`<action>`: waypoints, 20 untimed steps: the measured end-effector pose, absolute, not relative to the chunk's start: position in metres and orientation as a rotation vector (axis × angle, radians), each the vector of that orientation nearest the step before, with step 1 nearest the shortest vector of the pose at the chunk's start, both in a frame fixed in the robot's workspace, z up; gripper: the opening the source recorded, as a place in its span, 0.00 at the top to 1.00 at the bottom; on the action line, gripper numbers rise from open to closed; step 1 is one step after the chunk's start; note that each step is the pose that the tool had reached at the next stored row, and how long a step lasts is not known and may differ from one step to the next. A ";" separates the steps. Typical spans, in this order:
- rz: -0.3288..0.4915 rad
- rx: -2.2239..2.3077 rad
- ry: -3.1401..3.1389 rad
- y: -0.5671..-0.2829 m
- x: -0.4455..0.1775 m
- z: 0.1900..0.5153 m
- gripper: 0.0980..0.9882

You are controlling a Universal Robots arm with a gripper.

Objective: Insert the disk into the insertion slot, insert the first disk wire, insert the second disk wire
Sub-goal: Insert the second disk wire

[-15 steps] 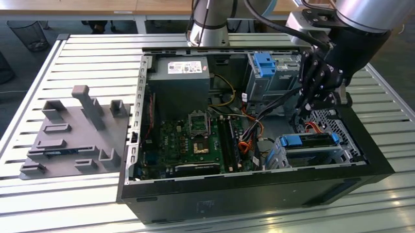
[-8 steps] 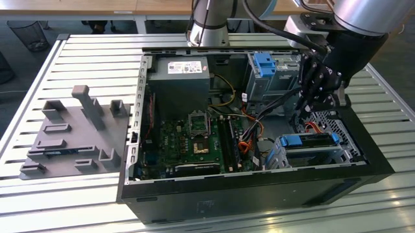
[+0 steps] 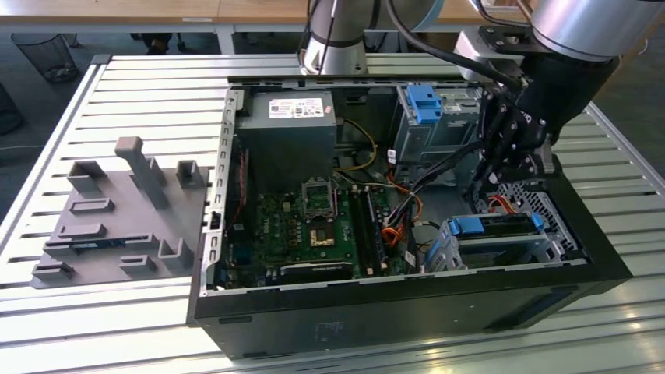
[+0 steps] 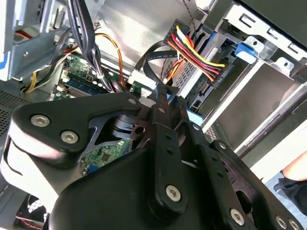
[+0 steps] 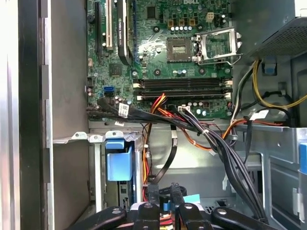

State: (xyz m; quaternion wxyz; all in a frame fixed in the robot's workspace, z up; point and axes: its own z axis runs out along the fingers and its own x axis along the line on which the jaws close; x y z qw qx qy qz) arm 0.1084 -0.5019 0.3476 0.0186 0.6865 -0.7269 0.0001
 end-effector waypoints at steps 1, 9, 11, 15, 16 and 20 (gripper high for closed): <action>0.006 2.129 -2.255 -0.502 0.108 0.347 0.85; 0.039 2.116 -2.241 -0.501 0.108 0.345 0.86; 0.040 2.115 -2.241 -0.501 0.108 0.345 0.93; 0.032 2.119 -2.244 -0.501 0.109 0.345 0.94; 0.017 2.126 -2.251 -0.501 0.109 0.345 0.94; -0.025 2.144 -2.269 -0.502 0.109 0.345 0.94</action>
